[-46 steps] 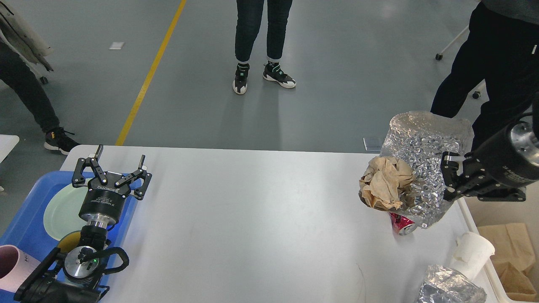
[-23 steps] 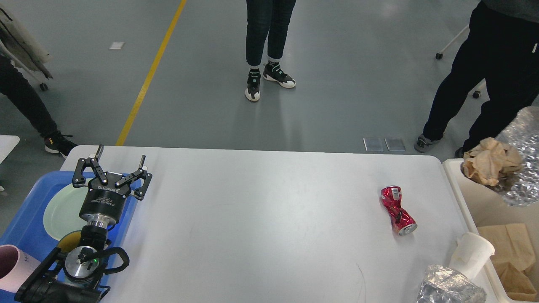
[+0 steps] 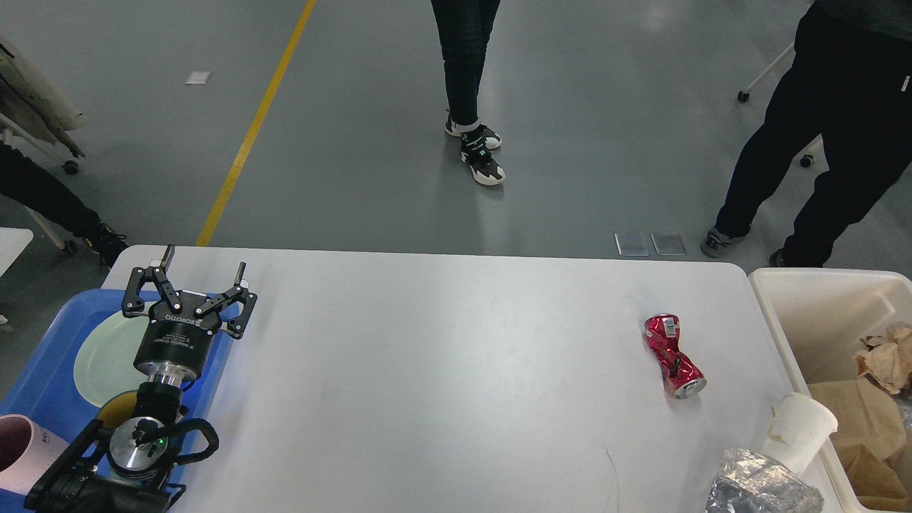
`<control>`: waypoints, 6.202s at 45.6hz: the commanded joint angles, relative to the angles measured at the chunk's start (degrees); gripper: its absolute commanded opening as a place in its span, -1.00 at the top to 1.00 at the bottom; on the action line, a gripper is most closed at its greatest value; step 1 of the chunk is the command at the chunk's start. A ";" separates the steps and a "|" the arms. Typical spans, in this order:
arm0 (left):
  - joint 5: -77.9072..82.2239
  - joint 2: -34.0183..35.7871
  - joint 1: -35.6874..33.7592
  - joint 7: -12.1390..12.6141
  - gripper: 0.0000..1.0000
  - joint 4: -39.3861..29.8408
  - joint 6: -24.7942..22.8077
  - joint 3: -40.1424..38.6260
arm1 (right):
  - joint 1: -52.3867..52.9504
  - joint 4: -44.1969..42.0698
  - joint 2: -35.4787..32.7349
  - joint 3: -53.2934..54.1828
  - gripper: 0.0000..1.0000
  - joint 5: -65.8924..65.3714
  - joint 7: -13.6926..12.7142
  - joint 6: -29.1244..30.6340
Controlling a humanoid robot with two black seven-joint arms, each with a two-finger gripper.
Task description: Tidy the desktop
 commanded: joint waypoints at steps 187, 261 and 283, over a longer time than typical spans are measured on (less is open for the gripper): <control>-0.01 -0.02 -0.09 0.00 -0.93 0.00 -0.01 0.00 | 19.48 10.81 27.04 -22.40 -0.85 -23.69 21.93 -6.07; -0.01 -0.02 -0.09 0.00 -0.93 0.00 -0.01 0.00 | 2.51 -5.19 36.19 -12.47 1.00 -23.17 8.40 -10.29; -0.01 -0.02 -0.09 0.00 -0.93 0.00 -0.01 0.00 | 4.09 -3.17 35.57 -9.57 1.00 -19.92 6.19 -8.97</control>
